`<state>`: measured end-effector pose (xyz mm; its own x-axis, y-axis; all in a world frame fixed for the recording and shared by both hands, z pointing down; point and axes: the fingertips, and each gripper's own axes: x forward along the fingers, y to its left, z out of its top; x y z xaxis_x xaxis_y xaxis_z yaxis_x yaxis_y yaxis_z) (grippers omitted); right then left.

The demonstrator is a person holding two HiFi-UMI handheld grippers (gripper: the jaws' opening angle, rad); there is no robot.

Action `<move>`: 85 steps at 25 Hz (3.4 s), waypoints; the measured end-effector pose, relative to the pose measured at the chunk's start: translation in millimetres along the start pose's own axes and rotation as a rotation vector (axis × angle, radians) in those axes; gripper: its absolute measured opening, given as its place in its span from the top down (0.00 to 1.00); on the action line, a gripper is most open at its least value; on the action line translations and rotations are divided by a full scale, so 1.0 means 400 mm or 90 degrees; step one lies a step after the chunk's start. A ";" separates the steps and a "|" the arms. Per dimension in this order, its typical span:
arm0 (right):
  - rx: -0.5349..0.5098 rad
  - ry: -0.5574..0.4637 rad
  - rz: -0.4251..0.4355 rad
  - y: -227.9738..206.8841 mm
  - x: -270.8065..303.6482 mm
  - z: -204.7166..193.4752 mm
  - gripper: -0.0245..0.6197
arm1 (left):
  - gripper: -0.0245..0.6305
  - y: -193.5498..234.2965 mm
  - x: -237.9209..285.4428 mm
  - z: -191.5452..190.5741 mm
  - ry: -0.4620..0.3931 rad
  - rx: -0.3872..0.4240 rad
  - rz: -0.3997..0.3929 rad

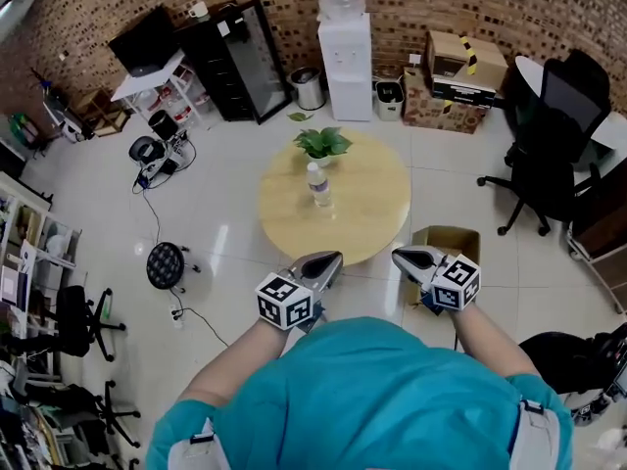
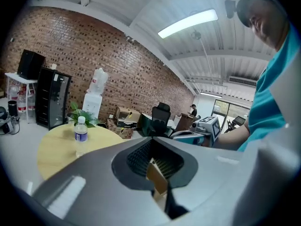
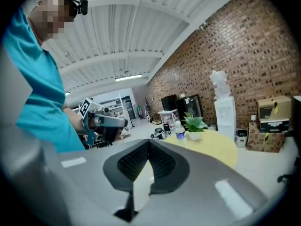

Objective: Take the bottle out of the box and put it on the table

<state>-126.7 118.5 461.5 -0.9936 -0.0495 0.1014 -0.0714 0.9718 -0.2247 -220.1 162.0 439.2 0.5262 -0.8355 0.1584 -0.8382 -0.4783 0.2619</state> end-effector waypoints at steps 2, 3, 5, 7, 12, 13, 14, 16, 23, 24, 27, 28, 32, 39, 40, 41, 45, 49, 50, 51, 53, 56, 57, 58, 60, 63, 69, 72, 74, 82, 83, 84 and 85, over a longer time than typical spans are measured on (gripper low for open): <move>0.009 -0.006 0.010 0.025 -0.028 -0.015 0.96 | 0.96 -0.039 -0.020 -0.004 0.001 0.009 0.011; 0.012 -0.008 0.015 0.042 -0.035 -0.017 0.96 | 0.96 -0.051 -0.039 -0.003 0.001 0.011 0.018; 0.013 -0.010 0.020 0.083 -0.041 -0.010 0.96 | 0.96 -0.063 -0.086 -0.001 0.001 0.010 0.032; 0.008 -0.012 0.022 0.123 -0.045 -0.003 0.96 | 0.96 -0.070 -0.132 -0.008 -0.003 0.005 0.044; -0.021 -0.013 0.010 0.267 -0.034 -0.069 0.96 | 0.96 -0.128 -0.279 -0.091 -0.031 0.024 0.033; -0.026 -0.012 0.003 0.314 -0.014 -0.083 0.96 | 0.96 -0.133 -0.334 -0.108 -0.036 0.029 0.026; -0.029 -0.011 -0.006 0.369 0.014 -0.094 0.96 | 0.96 -0.132 -0.399 -0.122 -0.039 0.033 0.021; -0.032 -0.010 -0.024 0.490 0.094 -0.109 0.96 | 0.96 -0.110 -0.548 -0.142 -0.040 0.038 0.009; -0.018 0.002 -0.086 0.741 0.270 -0.037 0.96 | 0.96 -0.023 -0.842 -0.109 -0.031 0.020 -0.040; -0.022 0.003 -0.090 0.762 0.260 -0.038 0.96 | 0.96 -0.039 -0.849 -0.114 -0.036 0.016 -0.046; -0.031 0.001 -0.104 0.827 0.197 -0.072 0.96 | 0.96 -0.127 -0.867 -0.151 -0.047 0.023 -0.067; -0.031 0.000 -0.109 0.844 0.172 -0.083 0.96 | 0.96 -0.160 -0.873 -0.157 -0.050 0.027 -0.070; -0.042 -0.012 -0.116 0.926 0.069 -0.120 0.96 | 0.96 -0.291 -0.908 -0.186 -0.062 0.042 -0.069; -0.043 -0.019 -0.089 0.968 -0.183 -0.198 0.96 | 0.96 -0.550 -0.810 -0.262 -0.063 0.038 -0.038; -0.043 -0.022 -0.085 0.967 -0.218 -0.207 0.96 | 0.96 -0.590 -0.787 -0.275 -0.057 0.040 -0.041; -0.037 -0.027 -0.082 0.965 -0.253 -0.220 0.96 | 0.96 -0.628 -0.766 -0.291 -0.050 0.043 -0.043; -0.010 -0.043 -0.068 0.961 -0.347 -0.276 0.96 | 0.96 -0.730 -0.719 -0.348 -0.032 0.054 -0.038; -0.016 -0.044 -0.055 1.025 -0.340 -0.296 0.96 | 0.96 -0.736 -0.783 -0.361 -0.039 0.053 -0.022; -0.020 -0.044 -0.056 1.045 -0.332 -0.291 0.96 | 0.96 -0.729 -0.806 -0.359 -0.043 0.050 -0.020; -0.026 -0.044 -0.058 1.063 -0.322 -0.283 0.96 | 0.96 -0.720 -0.830 -0.355 -0.048 0.047 -0.019; -0.033 -0.044 -0.068 1.093 -0.295 -0.263 0.96 | 0.96 -0.703 -0.877 -0.339 -0.060 0.044 -0.023; -0.025 -0.054 -0.086 1.143 -0.235 -0.238 0.96 | 0.96 -0.678 -0.966 -0.304 -0.074 0.053 -0.035; -0.022 -0.059 -0.090 1.169 -0.210 -0.232 0.96 | 0.96 -0.669 -1.008 -0.295 -0.078 0.060 -0.038; -0.020 -0.065 -0.090 1.201 -0.185 -0.230 0.96 | 0.96 -0.659 -1.054 -0.291 -0.081 0.067 -0.038; -0.015 -0.072 -0.085 1.269 -0.140 -0.228 0.96 | 0.96 -0.638 -1.145 -0.290 -0.085 0.081 -0.036; -0.012 -0.069 -0.082 1.311 -0.093 -0.219 0.96 | 0.96 -0.590 -1.223 -0.281 -0.097 0.075 -0.029; -0.063 -0.033 -0.097 1.368 -0.004 -0.227 0.96 | 0.96 -0.508 -1.314 -0.290 -0.120 0.044 -0.034; -0.064 -0.025 -0.103 1.362 -0.001 -0.211 0.96 | 0.96 -0.506 -1.308 -0.273 -0.119 0.044 -0.041; -0.065 -0.019 -0.104 1.359 0.005 -0.208 0.96 | 0.96 -0.505 -1.306 -0.266 -0.120 0.045 -0.044; -0.065 -0.014 -0.100 1.318 -0.001 -0.209 0.96 | 0.96 -0.500 -1.266 -0.265 -0.123 0.042 -0.040; -0.065 -0.014 -0.099 1.302 -0.012 -0.215 0.96 | 0.96 -0.503 -1.251 -0.270 -0.123 0.043 -0.038; -0.064 -0.014 -0.098 1.289 -0.021 -0.218 0.96 | 0.96 -0.505 -1.237 -0.274 -0.123 0.043 -0.036; -0.065 -0.015 -0.097 1.280 -0.027 -0.219 0.96 | 0.96 -0.506 -1.228 -0.276 -0.123 0.043 -0.033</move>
<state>-144.8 636.6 430.3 -0.9739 -0.2018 0.1037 -0.2129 0.9709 -0.1095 -293.2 699.1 413.5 0.5374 -0.8423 -0.0412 -0.8215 -0.5339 0.2003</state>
